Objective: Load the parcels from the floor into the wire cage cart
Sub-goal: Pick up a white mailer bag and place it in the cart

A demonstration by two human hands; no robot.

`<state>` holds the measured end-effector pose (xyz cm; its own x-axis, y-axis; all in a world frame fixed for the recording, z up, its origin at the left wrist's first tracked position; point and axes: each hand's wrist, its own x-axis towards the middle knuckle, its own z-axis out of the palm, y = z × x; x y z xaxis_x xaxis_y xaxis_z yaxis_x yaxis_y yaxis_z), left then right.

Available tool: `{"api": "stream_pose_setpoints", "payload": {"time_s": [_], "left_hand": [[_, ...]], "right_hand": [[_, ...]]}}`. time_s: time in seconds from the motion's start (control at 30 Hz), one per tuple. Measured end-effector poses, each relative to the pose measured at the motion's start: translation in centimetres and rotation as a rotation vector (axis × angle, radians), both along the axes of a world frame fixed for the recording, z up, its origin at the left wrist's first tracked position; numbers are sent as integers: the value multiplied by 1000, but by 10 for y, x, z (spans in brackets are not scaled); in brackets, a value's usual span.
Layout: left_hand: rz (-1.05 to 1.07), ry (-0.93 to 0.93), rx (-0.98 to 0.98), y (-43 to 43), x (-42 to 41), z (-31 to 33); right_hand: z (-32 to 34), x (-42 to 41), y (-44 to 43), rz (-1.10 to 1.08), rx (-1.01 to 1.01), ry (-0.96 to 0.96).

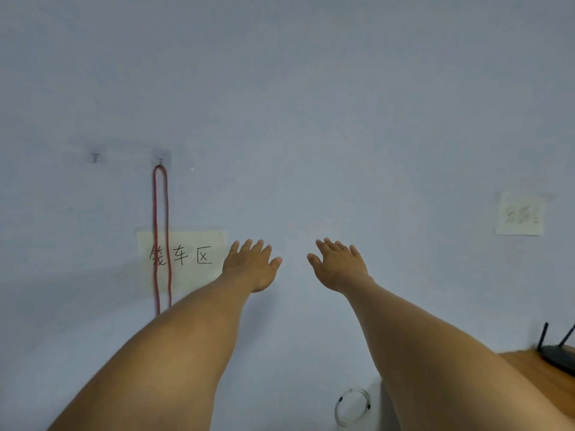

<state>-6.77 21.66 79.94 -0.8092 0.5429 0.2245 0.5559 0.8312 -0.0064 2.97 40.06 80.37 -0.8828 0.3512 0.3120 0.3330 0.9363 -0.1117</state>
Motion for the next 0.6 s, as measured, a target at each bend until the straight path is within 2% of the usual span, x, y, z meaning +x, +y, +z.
{"api": "stream_pose_setpoints", "payload": {"time_s": [0.27,0.43,0.6], "left_hand": [[-21,-112,-48,61,-45,-90],[-48,-300,-96,101,-54,-214],[18,-570,-130,124,-44,-374]], "right_hand": [[-98,-39,58,-11,-93,-92],[-210,-50,100,-59,-205,-250],[-354,-54,127,-89,-345,-402]]}}
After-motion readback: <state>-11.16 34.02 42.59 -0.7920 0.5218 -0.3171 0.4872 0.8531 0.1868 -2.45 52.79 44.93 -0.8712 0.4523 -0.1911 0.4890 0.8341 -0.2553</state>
